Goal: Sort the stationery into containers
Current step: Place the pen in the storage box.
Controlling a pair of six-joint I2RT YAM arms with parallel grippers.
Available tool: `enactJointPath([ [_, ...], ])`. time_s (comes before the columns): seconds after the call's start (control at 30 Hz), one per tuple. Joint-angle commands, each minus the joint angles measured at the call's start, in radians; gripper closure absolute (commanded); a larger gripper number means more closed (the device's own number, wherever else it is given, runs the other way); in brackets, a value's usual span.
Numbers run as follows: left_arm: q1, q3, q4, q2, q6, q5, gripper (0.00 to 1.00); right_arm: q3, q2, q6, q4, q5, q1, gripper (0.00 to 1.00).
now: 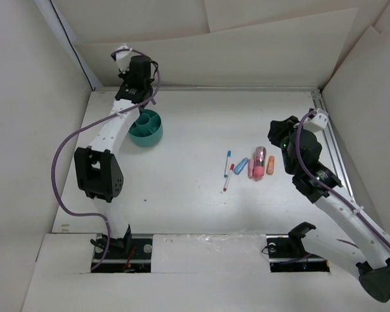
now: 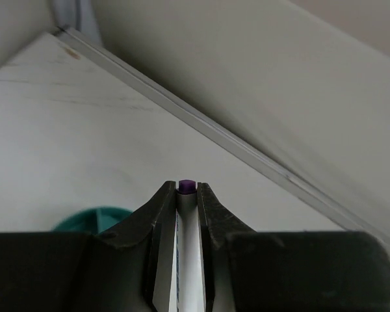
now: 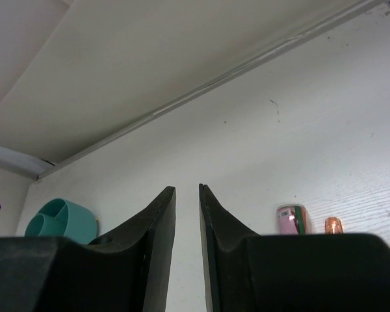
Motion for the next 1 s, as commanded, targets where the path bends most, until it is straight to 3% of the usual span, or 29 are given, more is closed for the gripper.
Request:
enactJointPath([
  [0.0, 0.010, 0.019, 0.065, -0.006, 0.042, -0.112, 1.00, -0.005, -0.012, 0.004, 0.055, -0.026, -0.006, 0.73],
  [0.17, 0.021, 0.019, 0.093, 0.013, 0.091, -0.257, 1.00, -0.005, -0.012, 0.004, 0.064, -0.035, -0.006, 0.73],
  [0.5, 0.137, -0.153, 0.134, -0.009, 0.094, -0.346, 1.00, -0.005, -0.012, 0.004, 0.064, -0.044, -0.006, 0.73],
  [0.97, 0.136, -0.220, 0.235, 0.039, 0.227, -0.502, 1.00, -0.005, -0.021, -0.005, 0.064, -0.053, -0.006, 0.73],
])
